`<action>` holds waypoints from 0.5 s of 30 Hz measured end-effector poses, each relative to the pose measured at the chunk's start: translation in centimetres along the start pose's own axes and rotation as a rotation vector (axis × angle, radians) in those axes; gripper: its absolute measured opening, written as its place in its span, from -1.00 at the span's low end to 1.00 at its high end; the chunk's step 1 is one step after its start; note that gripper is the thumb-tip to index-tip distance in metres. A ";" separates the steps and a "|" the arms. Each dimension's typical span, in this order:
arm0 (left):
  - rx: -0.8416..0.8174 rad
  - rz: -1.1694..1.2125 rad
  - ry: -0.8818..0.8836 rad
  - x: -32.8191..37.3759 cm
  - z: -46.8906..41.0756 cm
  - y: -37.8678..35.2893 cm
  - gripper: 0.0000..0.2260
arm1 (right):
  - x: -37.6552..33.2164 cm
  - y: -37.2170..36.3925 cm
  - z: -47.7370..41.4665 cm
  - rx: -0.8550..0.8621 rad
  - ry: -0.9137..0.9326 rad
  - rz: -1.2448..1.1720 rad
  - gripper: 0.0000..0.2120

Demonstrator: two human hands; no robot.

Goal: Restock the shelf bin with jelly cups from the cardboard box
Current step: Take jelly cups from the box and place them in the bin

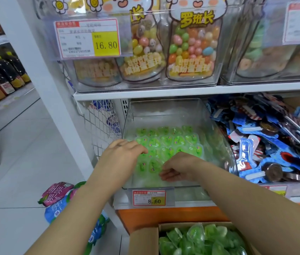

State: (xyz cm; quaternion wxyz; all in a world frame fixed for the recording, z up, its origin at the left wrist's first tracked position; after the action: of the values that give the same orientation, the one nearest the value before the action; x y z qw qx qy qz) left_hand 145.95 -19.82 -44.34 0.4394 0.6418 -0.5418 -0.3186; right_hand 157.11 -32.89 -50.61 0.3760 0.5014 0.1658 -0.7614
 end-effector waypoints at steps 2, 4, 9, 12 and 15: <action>0.019 0.007 -0.019 -0.1 0.3 -0.3 -0.59 | 0.0 -0.2 -0.2 0.007 -0.001 0.017 -0.85; 0.053 0.002 -0.029 -0.1 0.5 -0.5 -0.63 | 0.0 -0.2 -0.3 0.003 -0.010 0.049 -0.83; 0.063 0.018 -0.027 -0.3 0.5 -0.6 -0.68 | 0.0 -0.1 0.1 -0.046 -0.015 0.250 -0.87; 0.066 0.014 -0.028 -0.3 0.6 -0.5 -0.69 | -0.4 0.0 0.4 -0.061 0.019 0.414 -0.83; 0.021 0.017 -0.017 -0.4 0.4 -0.9 -0.64 | -1.1 0.8 1.4 -0.061 0.082 0.557 -0.76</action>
State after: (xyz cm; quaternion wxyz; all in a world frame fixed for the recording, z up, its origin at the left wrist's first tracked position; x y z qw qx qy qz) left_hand 145.88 -19.51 -45.32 0.4308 0.6390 -0.5544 -0.3143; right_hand 157.05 -33.85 -48.97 0.5786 0.5466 0.0597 -0.6025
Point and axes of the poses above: each hand's wrist, its own z-axis away from the middle knuckle, its own y-axis out of the back of the hand, x = y × z, the point moved 3 cm from there along -z, towards the middle knuckle, and after that the axes turned 14 degrees about y, right-handed, at the moved point
